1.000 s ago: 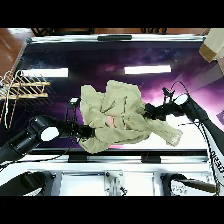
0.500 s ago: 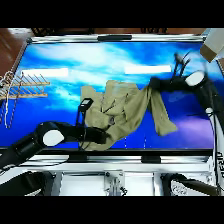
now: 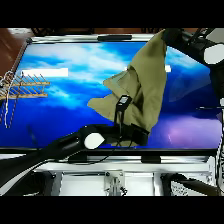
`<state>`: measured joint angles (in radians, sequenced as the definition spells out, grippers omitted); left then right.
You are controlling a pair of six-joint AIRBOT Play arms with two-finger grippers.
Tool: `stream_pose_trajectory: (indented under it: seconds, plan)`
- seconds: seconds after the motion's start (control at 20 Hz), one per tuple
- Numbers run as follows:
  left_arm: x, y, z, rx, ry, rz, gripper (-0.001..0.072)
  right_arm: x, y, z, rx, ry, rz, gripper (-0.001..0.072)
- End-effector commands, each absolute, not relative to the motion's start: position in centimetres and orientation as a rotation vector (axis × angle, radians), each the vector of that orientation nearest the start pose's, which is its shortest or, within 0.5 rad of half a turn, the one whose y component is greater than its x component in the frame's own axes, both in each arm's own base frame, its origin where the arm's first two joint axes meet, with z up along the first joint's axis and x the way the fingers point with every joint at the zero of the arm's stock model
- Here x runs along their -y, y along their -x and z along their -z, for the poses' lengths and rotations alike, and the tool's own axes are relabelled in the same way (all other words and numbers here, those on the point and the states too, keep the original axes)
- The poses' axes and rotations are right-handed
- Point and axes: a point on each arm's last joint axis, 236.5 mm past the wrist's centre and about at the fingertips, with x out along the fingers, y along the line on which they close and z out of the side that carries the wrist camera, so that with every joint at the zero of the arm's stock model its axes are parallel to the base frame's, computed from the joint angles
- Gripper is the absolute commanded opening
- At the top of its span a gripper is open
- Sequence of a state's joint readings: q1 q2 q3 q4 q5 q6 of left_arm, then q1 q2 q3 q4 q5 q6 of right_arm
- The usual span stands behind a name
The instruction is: Fold the shirts.
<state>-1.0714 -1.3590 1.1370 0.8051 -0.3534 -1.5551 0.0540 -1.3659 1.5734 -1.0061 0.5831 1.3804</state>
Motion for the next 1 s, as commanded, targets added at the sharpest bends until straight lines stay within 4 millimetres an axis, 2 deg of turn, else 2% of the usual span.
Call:
stream_pose_trajectory:
  seconds: [0.0,0.05,0.1,0.2,0.3,0.4,0.45,0.5,0.55,0.65,0.75,0.85,0.95]
  plan:
    - [50.5,-22.3,-7.5,-0.935,0.370,1.024,0.0594,-9.3,-52.8,-21.8,-0.529,-0.211,-0.279,0.0226]
    - [49.3,-22.4,-6.8,-0.994,0.343,1.024,0.0720,-9.0,-52.4,-21.3,-0.557,-0.186,-0.273,0.0580]
    - [47.7,-22.4,-6.2,-1.050,0.289,1.039,0.0720,-8.7,-52.0,-21.4,-0.564,-0.174,-0.272,0.0652]
    - [42.5,-23.4,-5.8,-1.175,0.211,1.026,0.0720,-6.9,-51.0,-23.3,-0.535,-0.160,-0.241,0.0652]
    - [36.1,-26.3,-6.3,-1.261,0.222,0.918,0.0720,-3.9,-49.0,-24.1,-0.565,-0.122,-0.182,0.0651]
    - [29.7,-30.6,-6.3,-1.280,0.293,0.723,0.0720,-1.2,-45.5,-21.6,-0.738,-0.136,-0.126,0.0650]
    - [26.9,-32.6,-5.8,-1.284,0.330,0.630,0.0720,-0.9,-43.5,-19.7,-0.858,-0.169,-0.129,0.0650]
    - [24.4,-34.3,-4.9,-1.289,0.358,0.549,0.0720,-1.3,-41.3,-17.6,-0.984,-0.208,-0.160,0.0650]
    - [22.9,-35.4,-3.8,-1.308,0.395,0.489,0.0720,-2.2,-39.1,-15.7,-1.094,-0.247,-0.204,0.0650]
    - [21.6,-36.6,-1.1,-1.367,0.446,0.426,0.0720,-4.3,-34.8,-12.0,-1.310,-0.271,-0.296,0.0651]
    - [21.7,-36.9,1.9,-1.422,0.452,0.398,0.0720,-5.7,-31.6,-8.6,-1.468,-0.285,-0.340,0.0651]
    - [22.1,-37.4,4.3,-1.446,0.456,0.376,0.0720,-6.9,-29.7,-5.8,-1.557,-0.288,-0.359,0.0651]
    - [22.3,-38.4,5.9,-1.436,0.470,0.355,0.0720,-7.7,-29.7,-4.0,-1.565,-0.306,-0.342,0.0651]
